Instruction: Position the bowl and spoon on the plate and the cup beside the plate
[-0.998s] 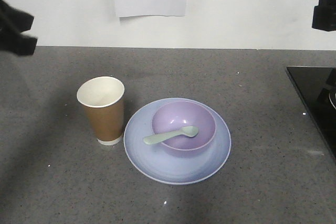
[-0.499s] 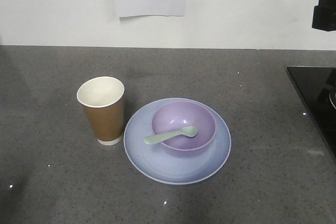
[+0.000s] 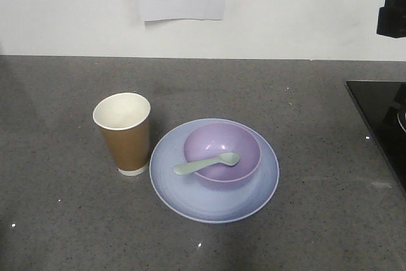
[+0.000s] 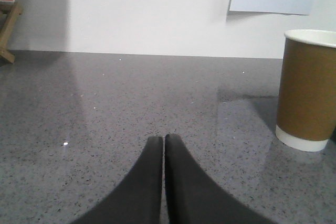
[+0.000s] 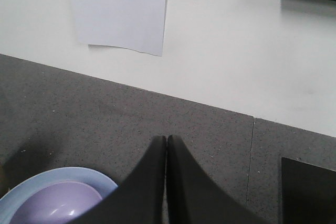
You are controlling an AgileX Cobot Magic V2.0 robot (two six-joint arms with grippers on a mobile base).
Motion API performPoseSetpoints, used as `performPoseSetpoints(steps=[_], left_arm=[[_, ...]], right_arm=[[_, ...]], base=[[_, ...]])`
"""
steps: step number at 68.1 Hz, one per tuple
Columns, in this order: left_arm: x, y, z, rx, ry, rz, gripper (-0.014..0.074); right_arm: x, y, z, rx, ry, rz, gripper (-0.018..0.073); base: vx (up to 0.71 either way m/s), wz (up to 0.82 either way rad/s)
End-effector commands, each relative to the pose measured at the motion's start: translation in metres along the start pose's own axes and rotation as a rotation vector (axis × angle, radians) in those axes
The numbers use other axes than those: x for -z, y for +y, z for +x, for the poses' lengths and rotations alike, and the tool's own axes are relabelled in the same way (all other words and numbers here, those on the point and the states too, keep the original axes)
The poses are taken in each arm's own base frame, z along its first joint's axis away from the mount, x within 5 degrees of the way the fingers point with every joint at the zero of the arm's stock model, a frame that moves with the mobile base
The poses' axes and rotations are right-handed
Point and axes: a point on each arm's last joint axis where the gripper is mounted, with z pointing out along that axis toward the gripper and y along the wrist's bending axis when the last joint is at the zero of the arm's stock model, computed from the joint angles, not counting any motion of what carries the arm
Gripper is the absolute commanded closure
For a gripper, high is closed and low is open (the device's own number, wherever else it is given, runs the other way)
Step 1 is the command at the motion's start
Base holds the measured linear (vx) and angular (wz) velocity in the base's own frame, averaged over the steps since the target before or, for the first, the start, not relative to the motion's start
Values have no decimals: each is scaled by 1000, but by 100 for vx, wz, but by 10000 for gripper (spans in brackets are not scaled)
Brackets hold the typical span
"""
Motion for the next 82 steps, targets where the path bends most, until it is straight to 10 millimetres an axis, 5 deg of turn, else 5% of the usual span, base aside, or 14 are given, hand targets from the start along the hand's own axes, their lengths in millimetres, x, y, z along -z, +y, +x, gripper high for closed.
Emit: performPoseSetpoints(steps=[1,82], left_arm=[[3,-2,-12,-22,-94,14,603],[3,-5,-12,2,-89,75,603]], right_arm=[[7,0,-14,5,-105,4,562],[7,0,-14,5,-104,4,562]], base=[[0,0],[0,0]])
